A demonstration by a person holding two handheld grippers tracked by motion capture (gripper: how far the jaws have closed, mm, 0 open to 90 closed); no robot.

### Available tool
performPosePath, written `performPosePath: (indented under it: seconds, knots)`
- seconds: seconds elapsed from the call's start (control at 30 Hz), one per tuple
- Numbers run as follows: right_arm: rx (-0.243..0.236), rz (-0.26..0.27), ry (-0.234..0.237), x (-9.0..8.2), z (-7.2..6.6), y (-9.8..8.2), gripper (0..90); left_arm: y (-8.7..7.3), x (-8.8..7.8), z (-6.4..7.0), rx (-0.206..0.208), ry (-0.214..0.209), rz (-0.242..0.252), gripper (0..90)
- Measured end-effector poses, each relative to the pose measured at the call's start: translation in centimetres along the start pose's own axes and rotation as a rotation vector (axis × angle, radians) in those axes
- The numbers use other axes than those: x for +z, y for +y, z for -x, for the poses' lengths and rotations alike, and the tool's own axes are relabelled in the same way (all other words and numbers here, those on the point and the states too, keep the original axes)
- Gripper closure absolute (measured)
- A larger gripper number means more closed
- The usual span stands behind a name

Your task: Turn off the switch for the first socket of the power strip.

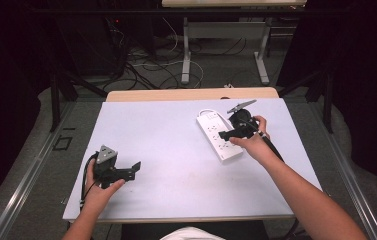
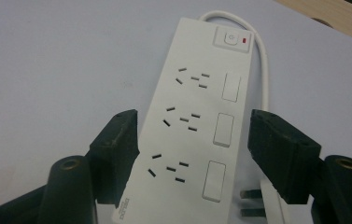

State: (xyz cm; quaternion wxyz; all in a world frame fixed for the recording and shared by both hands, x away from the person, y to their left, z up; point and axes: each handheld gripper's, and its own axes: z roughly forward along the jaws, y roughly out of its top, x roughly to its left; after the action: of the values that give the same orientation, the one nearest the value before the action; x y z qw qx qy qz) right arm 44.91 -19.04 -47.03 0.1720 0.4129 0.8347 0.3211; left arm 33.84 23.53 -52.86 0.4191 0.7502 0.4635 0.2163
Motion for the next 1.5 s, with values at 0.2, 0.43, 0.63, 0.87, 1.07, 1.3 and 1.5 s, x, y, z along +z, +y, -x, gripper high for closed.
performPosePath:
  seconds: [0.2,0.43,0.63,0.87,1.07,1.3,1.5]
  knots:
    - [-0.024,0.007,-0.004,-0.8,-0.1,-1.2,32.0,0.0,0.0,0.0,-0.001,0.000,0.000,1.4]
    - [-0.003,0.021,0.011,-1.7,-0.2,-2.7,26.1,0.0,-0.1,0.0,0.008,0.005,0.001,1.4]
    - [0.016,0.029,0.035,-2.6,-0.3,-4.0,21.8,0.0,-0.1,0.0,0.007,0.006,0.000,1.4]
    - [-0.003,0.052,0.024,-3.5,-0.7,-5.5,17.2,0.0,-0.1,0.0,-0.005,0.004,0.002,1.4]
    - [0.011,0.076,0.022,-4.0,-0.9,-6.9,15.6,0.0,-0.2,0.0,-0.002,0.006,0.001,1.4]
    - [0.037,0.101,0.014,-4.0,-0.9,-8.7,14.6,0.0,-0.2,0.0,-0.002,0.005,0.001,1.4]
    - [0.060,0.114,0.003,-3.7,-0.5,-10.1,14.3,0.0,-0.2,0.0,-0.002,0.005,0.001,1.4]
